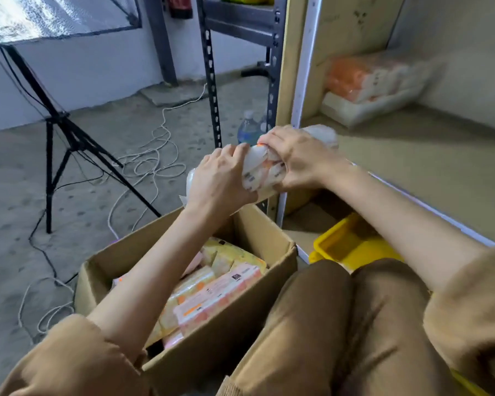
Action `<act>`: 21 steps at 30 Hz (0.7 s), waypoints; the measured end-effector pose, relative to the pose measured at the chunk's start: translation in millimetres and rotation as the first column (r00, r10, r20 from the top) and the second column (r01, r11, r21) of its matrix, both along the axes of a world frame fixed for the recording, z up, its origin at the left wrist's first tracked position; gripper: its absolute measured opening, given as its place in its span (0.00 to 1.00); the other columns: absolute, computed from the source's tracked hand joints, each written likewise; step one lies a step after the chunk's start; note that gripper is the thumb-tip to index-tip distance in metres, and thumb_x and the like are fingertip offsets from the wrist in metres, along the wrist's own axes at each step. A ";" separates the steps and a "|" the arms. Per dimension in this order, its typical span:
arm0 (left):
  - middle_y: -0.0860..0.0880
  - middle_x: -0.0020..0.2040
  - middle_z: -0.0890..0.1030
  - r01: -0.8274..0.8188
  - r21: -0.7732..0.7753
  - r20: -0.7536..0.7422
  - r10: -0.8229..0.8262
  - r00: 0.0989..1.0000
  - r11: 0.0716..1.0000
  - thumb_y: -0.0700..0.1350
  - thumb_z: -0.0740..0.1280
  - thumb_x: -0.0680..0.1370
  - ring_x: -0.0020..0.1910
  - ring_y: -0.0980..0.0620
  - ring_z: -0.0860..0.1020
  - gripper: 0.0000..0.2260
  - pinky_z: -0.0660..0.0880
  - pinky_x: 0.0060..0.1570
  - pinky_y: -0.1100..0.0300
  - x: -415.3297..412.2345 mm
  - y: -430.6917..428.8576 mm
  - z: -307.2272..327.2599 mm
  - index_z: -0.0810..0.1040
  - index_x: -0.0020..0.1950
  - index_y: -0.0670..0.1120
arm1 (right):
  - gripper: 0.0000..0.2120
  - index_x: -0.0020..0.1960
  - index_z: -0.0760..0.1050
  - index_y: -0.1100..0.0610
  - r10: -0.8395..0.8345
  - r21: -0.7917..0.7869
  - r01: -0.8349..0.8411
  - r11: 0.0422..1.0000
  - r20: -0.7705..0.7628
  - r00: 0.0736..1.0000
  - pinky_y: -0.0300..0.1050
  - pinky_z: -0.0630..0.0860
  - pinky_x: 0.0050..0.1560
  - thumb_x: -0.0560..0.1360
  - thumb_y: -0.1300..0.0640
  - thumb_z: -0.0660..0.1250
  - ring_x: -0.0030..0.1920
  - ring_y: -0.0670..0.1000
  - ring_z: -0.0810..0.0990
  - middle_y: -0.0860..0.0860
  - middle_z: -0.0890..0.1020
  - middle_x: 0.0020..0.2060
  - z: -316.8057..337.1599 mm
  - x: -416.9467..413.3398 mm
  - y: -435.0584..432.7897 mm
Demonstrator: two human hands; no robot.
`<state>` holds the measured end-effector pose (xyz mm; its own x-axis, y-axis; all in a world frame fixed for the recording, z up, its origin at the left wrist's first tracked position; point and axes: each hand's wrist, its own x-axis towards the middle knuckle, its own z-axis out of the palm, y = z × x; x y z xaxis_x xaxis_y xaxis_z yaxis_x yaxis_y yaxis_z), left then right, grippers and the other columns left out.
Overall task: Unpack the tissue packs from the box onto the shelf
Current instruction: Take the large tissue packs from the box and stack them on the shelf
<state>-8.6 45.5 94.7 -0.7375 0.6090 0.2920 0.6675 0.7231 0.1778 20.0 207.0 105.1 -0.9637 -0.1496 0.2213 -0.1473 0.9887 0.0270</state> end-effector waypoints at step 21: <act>0.46 0.67 0.73 0.569 -0.096 0.159 -0.552 0.819 0.817 0.55 0.71 0.69 0.65 0.45 0.72 0.34 0.72 0.58 0.55 56.6 271.2 46.0 0.64 0.71 0.49 | 0.34 0.65 0.69 0.58 -0.590 -0.012 0.608 0.794 0.225 0.775 0.43 0.69 0.57 0.61 0.56 0.77 0.61 0.56 0.72 0.57 0.74 0.58 52.7 138.3 220.7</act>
